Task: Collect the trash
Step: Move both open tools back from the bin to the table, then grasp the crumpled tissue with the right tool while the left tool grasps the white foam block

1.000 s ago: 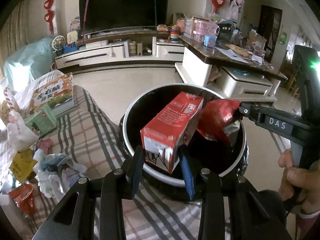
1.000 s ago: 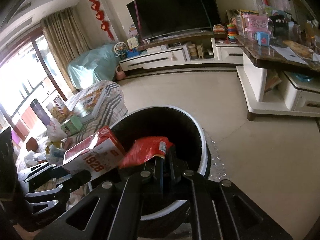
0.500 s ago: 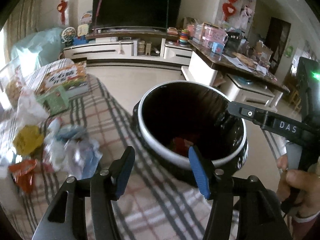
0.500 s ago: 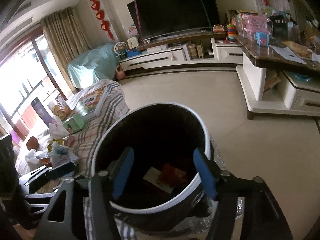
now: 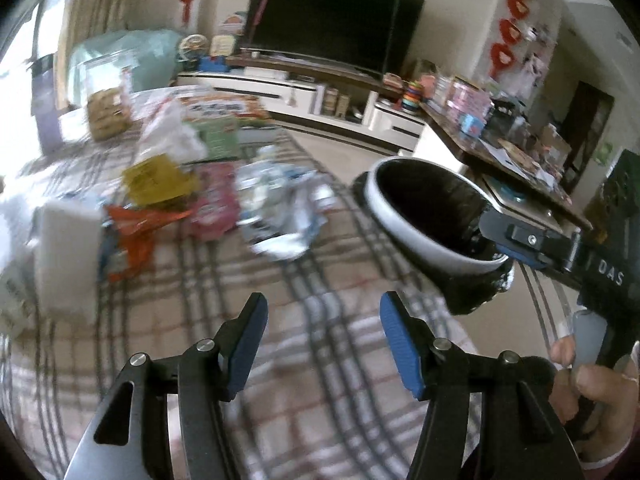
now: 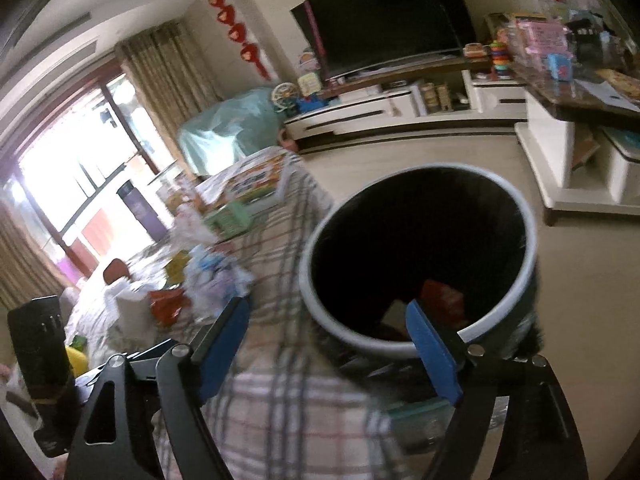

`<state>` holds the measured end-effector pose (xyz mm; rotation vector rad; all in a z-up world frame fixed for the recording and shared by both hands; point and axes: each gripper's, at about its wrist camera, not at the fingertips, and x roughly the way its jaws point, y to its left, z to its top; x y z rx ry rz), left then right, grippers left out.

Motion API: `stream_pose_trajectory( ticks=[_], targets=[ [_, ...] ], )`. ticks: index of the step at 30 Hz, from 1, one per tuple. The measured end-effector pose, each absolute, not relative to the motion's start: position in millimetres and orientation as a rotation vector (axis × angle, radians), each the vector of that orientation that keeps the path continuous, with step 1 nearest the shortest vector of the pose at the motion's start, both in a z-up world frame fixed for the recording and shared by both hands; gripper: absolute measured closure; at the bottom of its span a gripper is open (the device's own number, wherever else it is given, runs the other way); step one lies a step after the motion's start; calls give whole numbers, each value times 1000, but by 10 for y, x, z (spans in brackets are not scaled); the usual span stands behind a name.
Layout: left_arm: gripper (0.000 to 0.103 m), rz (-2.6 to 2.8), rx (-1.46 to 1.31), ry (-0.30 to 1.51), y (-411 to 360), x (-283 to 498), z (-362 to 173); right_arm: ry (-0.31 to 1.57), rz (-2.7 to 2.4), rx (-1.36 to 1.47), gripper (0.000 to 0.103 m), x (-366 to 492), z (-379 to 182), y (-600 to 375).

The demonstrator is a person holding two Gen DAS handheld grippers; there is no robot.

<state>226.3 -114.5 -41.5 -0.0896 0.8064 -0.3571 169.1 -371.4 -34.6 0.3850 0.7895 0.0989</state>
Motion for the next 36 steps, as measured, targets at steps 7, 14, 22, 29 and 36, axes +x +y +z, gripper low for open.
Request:
stream_pose_trajectory(
  ticks=[7, 14, 22, 29, 36],
  targets=[
    [45, -285, -118, 791, -741, 1982, -370, 824, 170, 368, 19, 1707, -428, -3316],
    [44, -215, -159, 793, -415, 1787, -352, 858, 220, 352, 16, 1732, -530, -2965],
    [38, -139, -196, 797, -200, 1617, -321, 872, 245, 311, 14, 1783, -605, -2705],
    [28, -104, -212, 801, -92, 1680, -322, 881, 245, 304, 14, 1882, -656, -2629],
    [24, -88, -198, 796, -63, 1857, -298, 878, 238, 292, 14, 2087, -664, -2561]
  ],
)
